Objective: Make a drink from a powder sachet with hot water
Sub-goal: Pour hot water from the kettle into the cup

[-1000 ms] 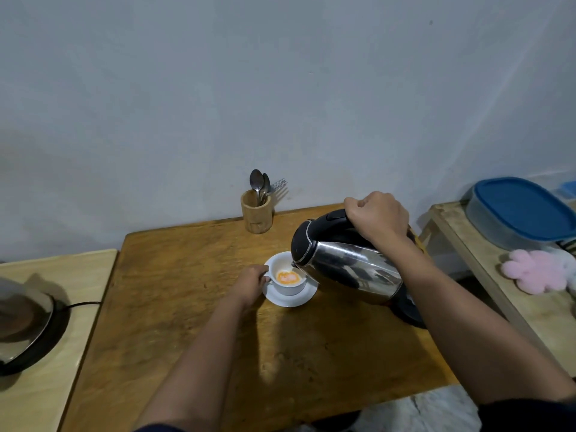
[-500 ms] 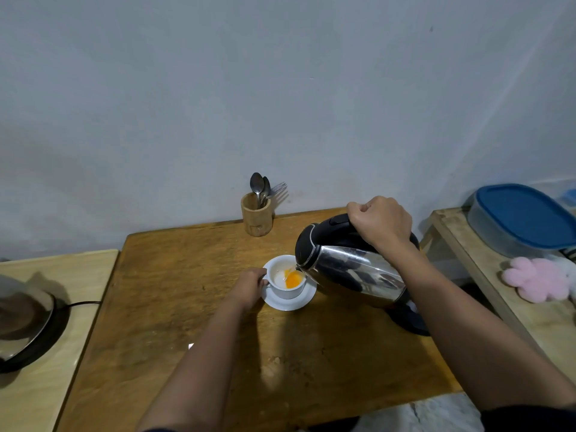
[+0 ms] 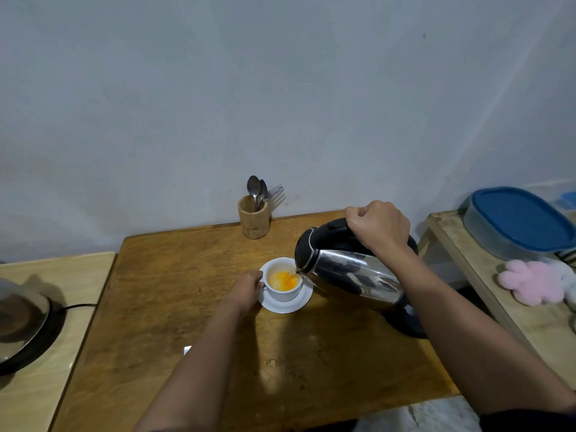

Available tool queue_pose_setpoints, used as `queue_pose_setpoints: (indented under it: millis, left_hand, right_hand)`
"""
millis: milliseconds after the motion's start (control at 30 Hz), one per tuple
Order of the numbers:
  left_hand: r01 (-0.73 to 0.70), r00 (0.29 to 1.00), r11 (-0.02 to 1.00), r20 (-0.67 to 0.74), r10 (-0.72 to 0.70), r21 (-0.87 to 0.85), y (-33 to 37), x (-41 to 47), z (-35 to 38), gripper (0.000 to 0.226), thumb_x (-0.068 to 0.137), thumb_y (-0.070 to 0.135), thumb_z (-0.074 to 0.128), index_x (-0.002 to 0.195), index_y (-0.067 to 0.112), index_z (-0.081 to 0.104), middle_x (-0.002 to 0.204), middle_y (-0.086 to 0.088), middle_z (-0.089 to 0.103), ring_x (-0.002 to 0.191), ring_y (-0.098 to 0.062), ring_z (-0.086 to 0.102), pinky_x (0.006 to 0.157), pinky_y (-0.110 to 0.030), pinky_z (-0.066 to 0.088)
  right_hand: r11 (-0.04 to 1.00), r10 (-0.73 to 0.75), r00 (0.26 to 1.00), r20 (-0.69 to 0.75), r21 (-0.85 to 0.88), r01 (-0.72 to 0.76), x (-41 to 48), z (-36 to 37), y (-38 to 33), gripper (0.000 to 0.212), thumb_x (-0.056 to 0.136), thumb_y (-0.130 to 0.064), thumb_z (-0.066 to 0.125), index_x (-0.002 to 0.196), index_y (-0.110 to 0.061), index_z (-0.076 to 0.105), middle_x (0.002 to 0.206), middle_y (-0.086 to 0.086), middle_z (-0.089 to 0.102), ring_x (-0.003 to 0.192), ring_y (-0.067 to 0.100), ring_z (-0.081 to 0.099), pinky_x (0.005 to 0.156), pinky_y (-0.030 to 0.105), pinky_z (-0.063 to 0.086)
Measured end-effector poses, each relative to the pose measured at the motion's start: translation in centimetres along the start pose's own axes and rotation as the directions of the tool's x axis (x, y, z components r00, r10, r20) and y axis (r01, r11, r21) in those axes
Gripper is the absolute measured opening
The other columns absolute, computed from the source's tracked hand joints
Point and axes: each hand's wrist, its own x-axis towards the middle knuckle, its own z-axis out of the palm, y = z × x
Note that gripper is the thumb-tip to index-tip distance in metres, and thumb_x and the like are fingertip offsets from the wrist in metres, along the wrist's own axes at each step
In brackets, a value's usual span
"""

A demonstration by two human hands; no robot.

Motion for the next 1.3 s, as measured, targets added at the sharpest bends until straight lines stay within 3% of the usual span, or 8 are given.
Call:
queue_pose_setpoints:
  millis: [333,600,1033,1300]
  left_hand:
    - [0.009,1.000,1.000,0.007,-0.009,0.003,0.02,0.11,0.18,0.032,0.093,0.008,0.043,0.123,0.008,0.055,0.125,-0.015,0.058,0.096,-0.016,0.048,0.084,-0.028,0.039]
    - [0.028,1.000,1.000,-0.006,-0.028,0.004,0.07,0.12,0.21,0.033,0.093,0.008,0.044,0.125,0.008,0.054,0.129,-0.015,0.057,0.114,-0.027,0.053,0.091,-0.032,0.041]
    - [0.047,0.999,0.999,0.010,-0.047,0.001,-0.15,0.54,0.37,0.034,0.093,0.009,0.043,0.125,0.008,0.053,0.125,-0.015,0.059,0.101,-0.021,0.054,0.083,-0.029,0.040]
    - [0.037,0.999,0.999,0.012,-0.037,0.031,-0.48,0.78,0.52,0.030,0.093,0.010,0.043,0.120,0.009,0.056,0.120,-0.015,0.060,0.095,-0.019,0.051,0.082,-0.031,0.040]
  right_hand:
    - [1.000,-0.009,1.000,0.004,0.004,0.009,0.08,0.10,-0.15,0.045,0.081,-0.031,0.047,0.041,-0.013,0.035,0.041,-0.002,0.030,0.040,0.018,0.031,0.045,0.023,0.024]
    - [1.000,-0.010,1.000,-0.002,0.004,0.010,0.03,0.23,-0.10,0.044,0.081,-0.031,0.047,0.042,-0.012,0.038,0.042,-0.001,0.034,0.042,0.019,0.034,0.046,0.023,0.026]
    - [1.000,-0.003,1.000,-0.007,-0.011,0.003,0.04,0.42,-0.09,0.041,0.080,-0.032,0.046,0.045,-0.011,0.044,0.044,0.000,0.036,0.043,0.020,0.036,0.046,0.023,0.027]
    - [1.000,-0.008,1.000,-0.013,-0.030,0.008,-0.07,-0.09,-0.40,0.045,0.081,-0.031,0.046,0.041,-0.013,0.035,0.041,-0.002,0.030,0.040,0.017,0.029,0.044,0.022,0.023]
